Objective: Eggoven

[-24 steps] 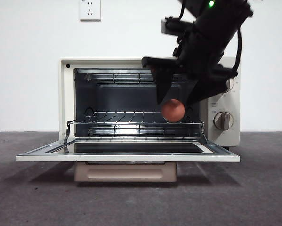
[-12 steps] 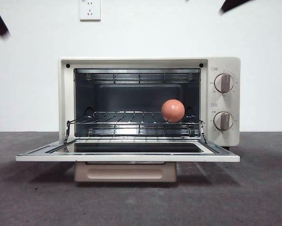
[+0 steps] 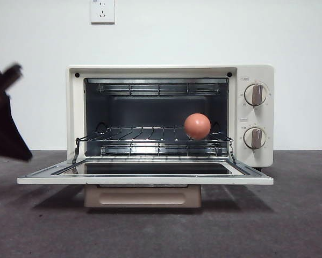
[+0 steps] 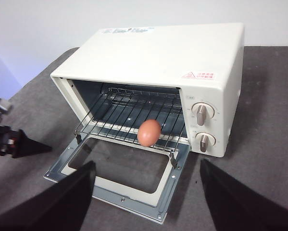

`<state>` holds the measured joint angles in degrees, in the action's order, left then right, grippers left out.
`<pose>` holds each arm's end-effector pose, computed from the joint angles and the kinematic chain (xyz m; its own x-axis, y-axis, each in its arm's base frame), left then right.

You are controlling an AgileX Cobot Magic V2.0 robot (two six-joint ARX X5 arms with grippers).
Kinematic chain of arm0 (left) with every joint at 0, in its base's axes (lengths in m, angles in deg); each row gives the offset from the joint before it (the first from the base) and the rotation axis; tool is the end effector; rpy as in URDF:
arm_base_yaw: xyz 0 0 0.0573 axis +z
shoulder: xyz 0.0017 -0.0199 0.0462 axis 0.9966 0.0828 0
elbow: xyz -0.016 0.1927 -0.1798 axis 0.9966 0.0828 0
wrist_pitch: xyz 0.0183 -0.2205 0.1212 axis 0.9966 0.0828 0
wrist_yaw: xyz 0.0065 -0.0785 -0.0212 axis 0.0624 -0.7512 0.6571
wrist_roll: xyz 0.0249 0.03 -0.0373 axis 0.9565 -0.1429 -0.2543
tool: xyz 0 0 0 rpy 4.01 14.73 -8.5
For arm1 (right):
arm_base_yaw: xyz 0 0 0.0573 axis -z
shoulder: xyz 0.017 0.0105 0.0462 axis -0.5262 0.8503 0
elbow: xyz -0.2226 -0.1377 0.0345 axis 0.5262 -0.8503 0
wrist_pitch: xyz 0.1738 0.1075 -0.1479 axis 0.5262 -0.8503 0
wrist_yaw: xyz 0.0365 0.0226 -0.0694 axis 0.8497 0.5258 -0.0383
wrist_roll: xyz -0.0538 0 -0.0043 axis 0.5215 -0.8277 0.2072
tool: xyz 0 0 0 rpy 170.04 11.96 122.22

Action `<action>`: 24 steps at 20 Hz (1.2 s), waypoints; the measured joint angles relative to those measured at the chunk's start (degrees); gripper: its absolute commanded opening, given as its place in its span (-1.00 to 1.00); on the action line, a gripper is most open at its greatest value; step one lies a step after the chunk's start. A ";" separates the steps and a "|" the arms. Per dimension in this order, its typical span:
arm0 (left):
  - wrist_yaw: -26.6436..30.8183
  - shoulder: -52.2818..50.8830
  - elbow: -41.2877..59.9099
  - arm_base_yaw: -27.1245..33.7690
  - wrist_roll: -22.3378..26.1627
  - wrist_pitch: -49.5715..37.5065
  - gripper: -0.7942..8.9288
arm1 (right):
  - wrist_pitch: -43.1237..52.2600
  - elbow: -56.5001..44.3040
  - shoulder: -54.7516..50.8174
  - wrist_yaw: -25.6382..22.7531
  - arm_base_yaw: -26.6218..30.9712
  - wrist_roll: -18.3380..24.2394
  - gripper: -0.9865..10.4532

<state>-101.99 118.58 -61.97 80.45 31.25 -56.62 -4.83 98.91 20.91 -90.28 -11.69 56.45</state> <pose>0.2361 -0.0352 0.1716 0.5132 -0.5705 -0.6412 0.2510 0.8142 -0.5235 0.0520 0.0407 0.3670 0.8167 0.4811 -0.3186 -0.4040 0.8710 0.2797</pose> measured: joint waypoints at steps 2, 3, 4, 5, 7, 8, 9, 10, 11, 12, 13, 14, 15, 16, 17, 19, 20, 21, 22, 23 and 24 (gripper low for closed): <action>-0.02 4.94 0.00 -0.33 -0.04 -2.69 -0.82 | -0.24 0.00 -0.17 0.00 0.00 -0.13 -0.22; -0.02 7.13 0.00 -0.63 -0.09 -3.63 -0.82 | -0.52 0.00 -0.15 0.00 0.00 -0.13 -0.22; -0.07 8.90 0.00 -0.77 -0.11 -4.09 -0.82 | -0.68 0.00 -0.15 0.00 0.00 -0.13 -0.22; -0.17 10.23 0.00 -0.87 -0.15 -4.66 -0.82 | -0.74 0.00 -0.15 0.00 0.00 -0.13 -0.22; -1.70 11.98 0.00 -1.27 -0.31 -6.80 -0.82 | -0.79 0.00 -0.15 0.00 0.00 -0.48 -0.22; -3.06 12.70 0.00 -1.49 -0.70 -7.76 -0.82 | -0.81 0.00 -0.15 -0.04 0.00 -0.85 -0.22; -4.72 13.46 0.00 -1.55 -0.92 -8.50 -0.82 | -0.83 0.00 -0.15 -0.55 0.00 -1.18 -0.22; -6.03 14.12 0.00 -1.73 -1.11 -8.74 -0.82 | -1.05 0.00 -0.15 -1.25 0.00 -1.31 -0.22; -7.28 14.43 0.00 -1.86 -1.14 -8.70 -0.82 | -1.33 0.00 -0.15 -1.33 0.00 -1.44 -0.22; -8.61 14.43 0.00 -1.84 -1.27 -8.68 -0.82 | -1.46 0.00 -0.15 -1.33 0.00 -1.46 -0.22; -10.05 14.45 0.02 -1.64 -1.55 -8.79 -0.82 | -1.46 0.00 -0.15 -1.42 0.00 -1.46 -0.22; -11.78 14.45 0.11 -1.44 -2.27 -8.92 -0.82 | -1.46 0.00 -0.15 -1.42 0.00 -1.46 -0.22; -13.16 14.45 0.26 -1.31 -2.84 -9.22 -0.82 | -1.46 0.00 -0.15 -1.46 0.00 -1.46 -0.22; -14.56 14.47 0.31 -1.16 -3.65 -9.66 -0.82 | -1.46 0.00 -0.15 -1.49 0.00 -1.49 -0.22; -16.39 14.51 0.35 -0.87 -4.46 -10.34 -0.82 | -1.49 0.00 -0.15 -1.46 0.00 -1.49 -0.22; -20.13 14.62 0.44 -0.28 -7.10 -13.31 -0.82 | -1.49 0.00 -0.15 -1.46 0.00 -1.49 -0.22; -22.23 14.62 0.44 -0.17 -8.72 -15.63 -0.82 | -1.49 0.00 -0.15 -1.46 0.00 -1.51 -0.22; -24.06 14.62 0.44 -0.13 -10.40 -18.40 -0.82 | -1.49 0.00 -0.15 -1.49 0.00 -1.53 -0.22; -25.70 14.62 0.44 -0.13 -12.63 -22.38 -0.82 | -1.49 0.00 -0.15 -1.46 0.00 -1.62 -0.22; -25.90 14.62 0.44 -0.09 -14.60 -25.44 -0.82 | -1.49 0.00 -0.15 -1.46 0.00 -1.64 -0.22; -26.12 14.62 0.44 0.13 -17.20 -29.11 -0.82 | -1.51 0.00 -0.15 -1.49 0.00 -1.64 -0.22</action>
<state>-128.11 133.20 -61.53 80.58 14.05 -85.74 -6.34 98.91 20.76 -91.77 -11.69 54.81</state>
